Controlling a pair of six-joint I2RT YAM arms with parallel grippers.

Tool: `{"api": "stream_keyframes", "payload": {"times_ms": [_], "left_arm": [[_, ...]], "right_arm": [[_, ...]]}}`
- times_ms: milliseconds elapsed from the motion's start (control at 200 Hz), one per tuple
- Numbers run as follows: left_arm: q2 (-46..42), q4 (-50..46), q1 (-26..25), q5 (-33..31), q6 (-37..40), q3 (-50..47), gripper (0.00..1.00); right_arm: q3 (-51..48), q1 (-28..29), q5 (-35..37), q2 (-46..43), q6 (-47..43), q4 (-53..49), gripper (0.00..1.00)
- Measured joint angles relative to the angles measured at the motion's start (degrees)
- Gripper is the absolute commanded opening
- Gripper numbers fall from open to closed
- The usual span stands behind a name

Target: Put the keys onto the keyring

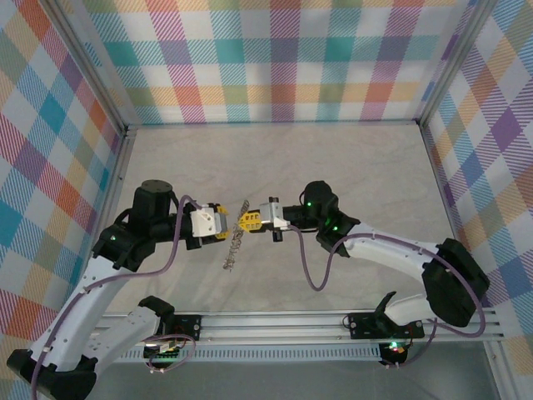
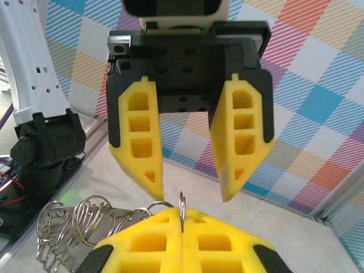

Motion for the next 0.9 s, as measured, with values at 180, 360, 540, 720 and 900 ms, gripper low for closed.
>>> {"api": "stream_keyframes", "payload": {"times_ms": [180,360,540,720,900], "left_arm": [[0.26,-0.11,0.0,2.67,-0.26,0.0,0.39],[1.31,3.1,0.04,5.57,-2.67,-0.04,0.33],[1.79,5.55,0.04,7.63,-3.5,-0.09,0.27],[1.84,6.01,0.04,8.52,-3.45,-0.11,0.28],[2.62,5.97,0.04,8.96,-3.41,-0.11,0.29]], "right_arm": [[0.0,0.0,-0.04,-0.39,-0.04,0.07,0.0],[0.0,-0.17,-0.46,-0.39,0.09,0.22,0.0],[0.0,-0.37,-0.92,-0.37,0.26,0.2,0.0],[0.0,-0.37,-1.14,-0.31,0.24,0.17,0.0],[0.0,-0.37,-1.14,0.02,0.26,0.09,0.0]]}}
